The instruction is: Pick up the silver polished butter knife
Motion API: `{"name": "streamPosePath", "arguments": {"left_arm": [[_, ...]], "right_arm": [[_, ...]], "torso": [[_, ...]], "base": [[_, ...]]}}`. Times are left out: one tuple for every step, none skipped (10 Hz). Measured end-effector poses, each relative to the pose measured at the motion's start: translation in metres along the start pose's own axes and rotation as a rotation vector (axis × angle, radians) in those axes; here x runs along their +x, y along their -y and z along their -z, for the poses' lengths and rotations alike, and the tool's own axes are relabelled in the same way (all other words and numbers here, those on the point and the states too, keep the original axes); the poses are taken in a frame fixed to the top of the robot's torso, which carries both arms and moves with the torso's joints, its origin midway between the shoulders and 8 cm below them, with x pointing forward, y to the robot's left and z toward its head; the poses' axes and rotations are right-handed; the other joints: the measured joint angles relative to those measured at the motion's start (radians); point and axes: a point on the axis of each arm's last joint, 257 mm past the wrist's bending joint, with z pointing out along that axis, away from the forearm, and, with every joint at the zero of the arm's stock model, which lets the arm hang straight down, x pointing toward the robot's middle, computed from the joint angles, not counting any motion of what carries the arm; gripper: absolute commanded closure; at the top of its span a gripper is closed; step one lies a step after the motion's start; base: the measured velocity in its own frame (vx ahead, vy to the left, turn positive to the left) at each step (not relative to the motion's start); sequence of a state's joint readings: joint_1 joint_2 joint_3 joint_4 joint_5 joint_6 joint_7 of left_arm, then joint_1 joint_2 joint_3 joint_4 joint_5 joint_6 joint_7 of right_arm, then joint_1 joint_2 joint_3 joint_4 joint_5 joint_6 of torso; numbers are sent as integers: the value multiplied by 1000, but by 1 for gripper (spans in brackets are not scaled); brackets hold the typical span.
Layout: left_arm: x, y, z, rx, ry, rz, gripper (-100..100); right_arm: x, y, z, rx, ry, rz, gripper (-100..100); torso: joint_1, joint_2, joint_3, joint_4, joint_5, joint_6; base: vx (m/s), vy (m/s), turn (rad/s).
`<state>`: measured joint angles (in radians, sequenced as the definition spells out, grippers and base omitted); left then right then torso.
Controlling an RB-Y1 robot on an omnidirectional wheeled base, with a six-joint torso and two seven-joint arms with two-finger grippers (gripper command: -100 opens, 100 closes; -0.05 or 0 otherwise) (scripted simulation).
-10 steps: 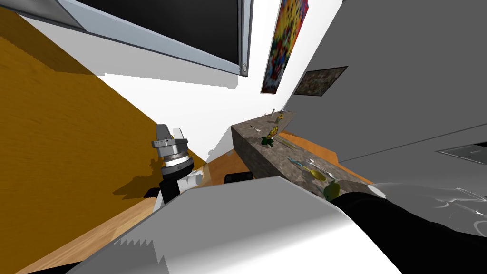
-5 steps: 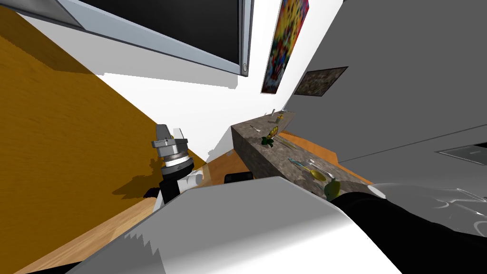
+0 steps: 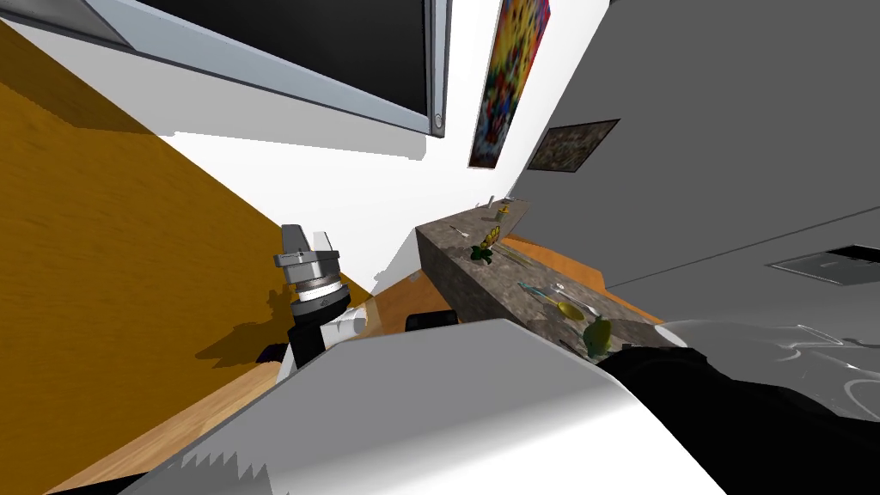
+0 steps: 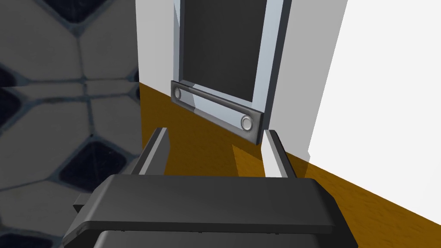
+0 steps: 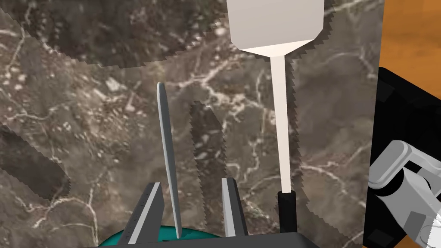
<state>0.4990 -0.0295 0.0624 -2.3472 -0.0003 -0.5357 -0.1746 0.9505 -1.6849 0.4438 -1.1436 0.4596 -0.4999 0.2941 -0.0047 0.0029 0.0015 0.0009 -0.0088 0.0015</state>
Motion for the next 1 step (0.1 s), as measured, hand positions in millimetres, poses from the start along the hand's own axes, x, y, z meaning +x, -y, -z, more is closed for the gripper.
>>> {"name": "streamPosePath", "arguments": {"left_arm": [[0,0,0,0,0,0,0]], "right_arm": [[-1,1,1,-1,1,-1,0]], "torso": [[-1,-1,0,0,-1,0]], "base": [[0,0,0]]}}
